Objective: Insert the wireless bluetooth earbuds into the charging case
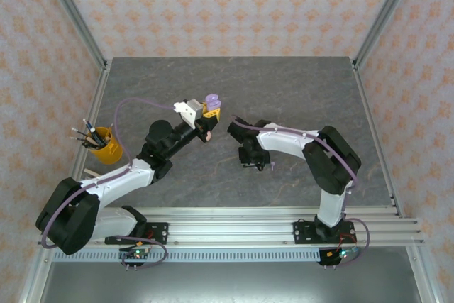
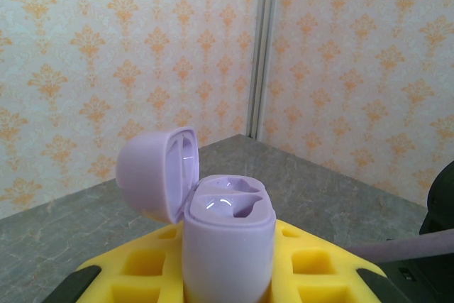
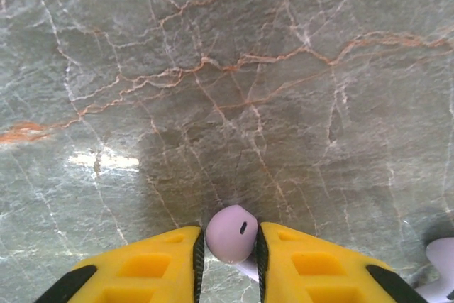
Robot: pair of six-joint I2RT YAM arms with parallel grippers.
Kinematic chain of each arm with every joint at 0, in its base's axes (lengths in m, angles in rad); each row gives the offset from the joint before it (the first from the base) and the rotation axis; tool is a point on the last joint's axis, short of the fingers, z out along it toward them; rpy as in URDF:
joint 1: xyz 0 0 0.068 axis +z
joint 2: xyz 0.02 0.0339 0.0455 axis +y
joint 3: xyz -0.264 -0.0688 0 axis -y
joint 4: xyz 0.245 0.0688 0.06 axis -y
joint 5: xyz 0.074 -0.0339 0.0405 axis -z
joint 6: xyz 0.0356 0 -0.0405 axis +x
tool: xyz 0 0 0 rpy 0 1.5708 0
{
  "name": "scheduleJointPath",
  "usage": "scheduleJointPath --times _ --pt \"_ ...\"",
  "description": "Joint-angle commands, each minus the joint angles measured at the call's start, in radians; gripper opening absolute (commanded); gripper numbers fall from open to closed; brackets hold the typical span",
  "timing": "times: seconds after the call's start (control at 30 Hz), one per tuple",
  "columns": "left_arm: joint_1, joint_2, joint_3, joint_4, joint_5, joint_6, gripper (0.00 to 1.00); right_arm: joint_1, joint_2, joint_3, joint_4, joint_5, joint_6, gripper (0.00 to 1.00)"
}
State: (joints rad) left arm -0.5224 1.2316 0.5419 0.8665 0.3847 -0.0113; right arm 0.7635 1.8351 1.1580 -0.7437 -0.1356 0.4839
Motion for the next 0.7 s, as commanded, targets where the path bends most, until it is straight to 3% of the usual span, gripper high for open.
scheduleJointPath --times 0.0,0.67 --pt "0.005 0.002 0.027 0.043 -0.001 -0.012 0.0 -0.026 0.042 0.003 0.017 0.073 -0.011 0.26" --pt "0.004 0.012 0.039 0.04 0.008 -0.022 0.0 -0.027 -0.001 -0.039 0.042 0.058 -0.011 0.14"
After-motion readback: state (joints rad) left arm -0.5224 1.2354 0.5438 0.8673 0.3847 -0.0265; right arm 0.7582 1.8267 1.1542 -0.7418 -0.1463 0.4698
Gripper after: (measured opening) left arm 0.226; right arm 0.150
